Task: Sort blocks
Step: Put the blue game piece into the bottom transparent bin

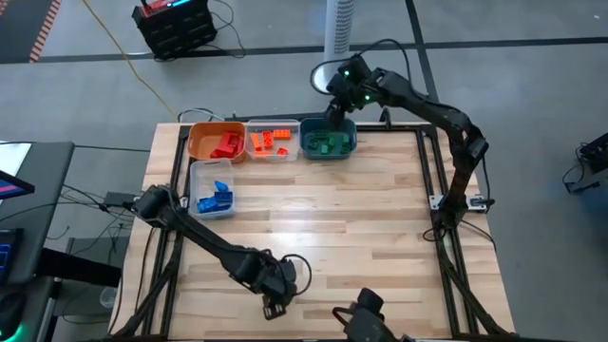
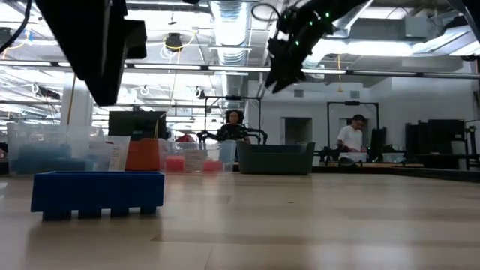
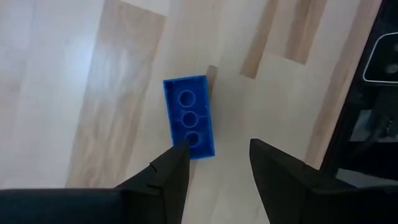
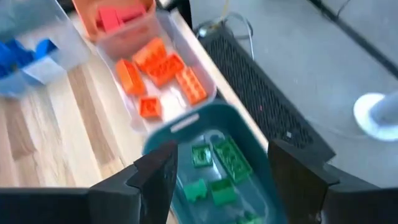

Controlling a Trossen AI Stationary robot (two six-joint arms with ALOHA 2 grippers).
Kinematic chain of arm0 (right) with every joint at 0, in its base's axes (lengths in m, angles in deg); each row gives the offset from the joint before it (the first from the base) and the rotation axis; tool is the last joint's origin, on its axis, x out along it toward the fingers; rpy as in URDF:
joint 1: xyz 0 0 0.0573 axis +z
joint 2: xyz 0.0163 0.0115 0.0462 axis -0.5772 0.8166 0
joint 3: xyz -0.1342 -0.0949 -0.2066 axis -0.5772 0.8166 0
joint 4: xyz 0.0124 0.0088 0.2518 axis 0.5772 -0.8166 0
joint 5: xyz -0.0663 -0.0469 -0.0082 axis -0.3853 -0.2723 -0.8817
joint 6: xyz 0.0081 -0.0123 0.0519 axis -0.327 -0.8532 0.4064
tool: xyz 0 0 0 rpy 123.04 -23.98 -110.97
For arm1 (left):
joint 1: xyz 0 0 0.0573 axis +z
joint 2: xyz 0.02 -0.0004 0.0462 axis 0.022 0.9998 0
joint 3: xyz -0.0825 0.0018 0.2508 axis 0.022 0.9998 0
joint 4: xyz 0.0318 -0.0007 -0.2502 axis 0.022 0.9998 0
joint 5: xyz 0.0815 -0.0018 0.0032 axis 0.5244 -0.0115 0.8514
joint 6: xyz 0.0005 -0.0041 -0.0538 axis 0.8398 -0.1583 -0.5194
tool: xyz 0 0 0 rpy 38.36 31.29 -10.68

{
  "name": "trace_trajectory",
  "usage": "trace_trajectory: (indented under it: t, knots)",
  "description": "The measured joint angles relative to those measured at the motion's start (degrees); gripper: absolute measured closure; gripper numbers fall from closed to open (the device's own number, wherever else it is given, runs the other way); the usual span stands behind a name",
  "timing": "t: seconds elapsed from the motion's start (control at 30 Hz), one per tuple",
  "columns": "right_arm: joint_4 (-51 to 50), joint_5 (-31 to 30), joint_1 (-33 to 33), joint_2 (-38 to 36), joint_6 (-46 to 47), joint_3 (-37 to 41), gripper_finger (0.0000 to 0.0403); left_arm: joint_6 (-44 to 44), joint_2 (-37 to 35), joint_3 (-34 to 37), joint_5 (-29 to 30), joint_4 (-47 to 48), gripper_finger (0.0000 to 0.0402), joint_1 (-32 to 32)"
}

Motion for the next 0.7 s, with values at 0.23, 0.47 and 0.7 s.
trace_trajectory:
  t: [0.23,0.47,0.7]
  knots:
    - [-0.93,-0.19,0.09,0.00,0.06,-5.12,0.0147,-4.00,0.12,1.87,0.90,-1.98,0.0218,0.34]
    - [-2.05,-0.20,0.31,-0.02,1.99,-5.82,0.0147,-4.23,0.65,2.98,-1.91,-5.20,0.0148,1.36]
    - [-3.53,-0.17,1.18,-0.02,2.03,-5.83,0.0147,-3.89,4.23,2.78,-4.29,-3.45,0.0098,1.88]
